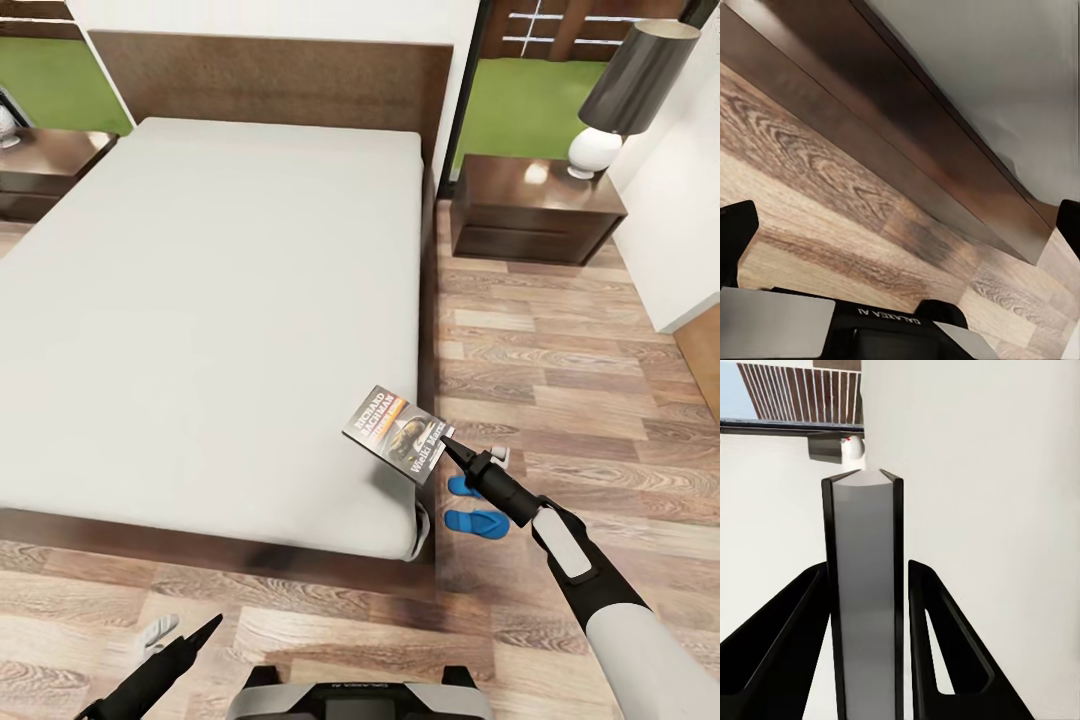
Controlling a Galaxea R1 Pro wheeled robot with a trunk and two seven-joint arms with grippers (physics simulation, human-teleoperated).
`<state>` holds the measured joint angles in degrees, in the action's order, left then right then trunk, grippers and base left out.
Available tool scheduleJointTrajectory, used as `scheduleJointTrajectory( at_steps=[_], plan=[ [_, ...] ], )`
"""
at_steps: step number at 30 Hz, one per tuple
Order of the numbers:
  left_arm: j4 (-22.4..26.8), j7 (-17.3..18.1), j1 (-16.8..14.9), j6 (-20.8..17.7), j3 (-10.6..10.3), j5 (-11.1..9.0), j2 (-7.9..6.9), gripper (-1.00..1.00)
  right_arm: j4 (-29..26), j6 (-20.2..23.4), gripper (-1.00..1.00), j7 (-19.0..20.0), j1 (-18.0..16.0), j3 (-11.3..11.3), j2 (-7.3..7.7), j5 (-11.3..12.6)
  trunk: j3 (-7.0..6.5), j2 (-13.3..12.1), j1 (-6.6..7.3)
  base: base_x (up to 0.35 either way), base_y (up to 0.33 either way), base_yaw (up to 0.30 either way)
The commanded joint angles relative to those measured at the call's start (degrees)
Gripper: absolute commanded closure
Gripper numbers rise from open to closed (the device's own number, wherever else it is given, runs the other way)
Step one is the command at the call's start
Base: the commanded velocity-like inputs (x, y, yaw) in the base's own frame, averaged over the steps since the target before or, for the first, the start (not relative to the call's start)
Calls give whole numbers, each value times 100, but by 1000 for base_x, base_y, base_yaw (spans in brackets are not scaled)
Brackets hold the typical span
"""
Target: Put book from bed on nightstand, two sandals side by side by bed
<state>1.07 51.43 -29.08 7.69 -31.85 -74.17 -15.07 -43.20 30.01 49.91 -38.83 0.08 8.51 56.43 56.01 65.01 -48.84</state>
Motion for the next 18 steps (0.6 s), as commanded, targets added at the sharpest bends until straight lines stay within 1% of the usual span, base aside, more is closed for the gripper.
scheduleJointTrajectory(
  at_steps=[1,18],
  plan=[
    [-1,7,-1,40,-49,-28,0,-100,3,40,100,1,-2,1,1,35,-7,2,0,0,0,0],
    [-1,1,-1,40,-49,-28,-4,-100,0,40,100,1,-2,1,1,35,-166,2,0,0,0,0]
  ],
)
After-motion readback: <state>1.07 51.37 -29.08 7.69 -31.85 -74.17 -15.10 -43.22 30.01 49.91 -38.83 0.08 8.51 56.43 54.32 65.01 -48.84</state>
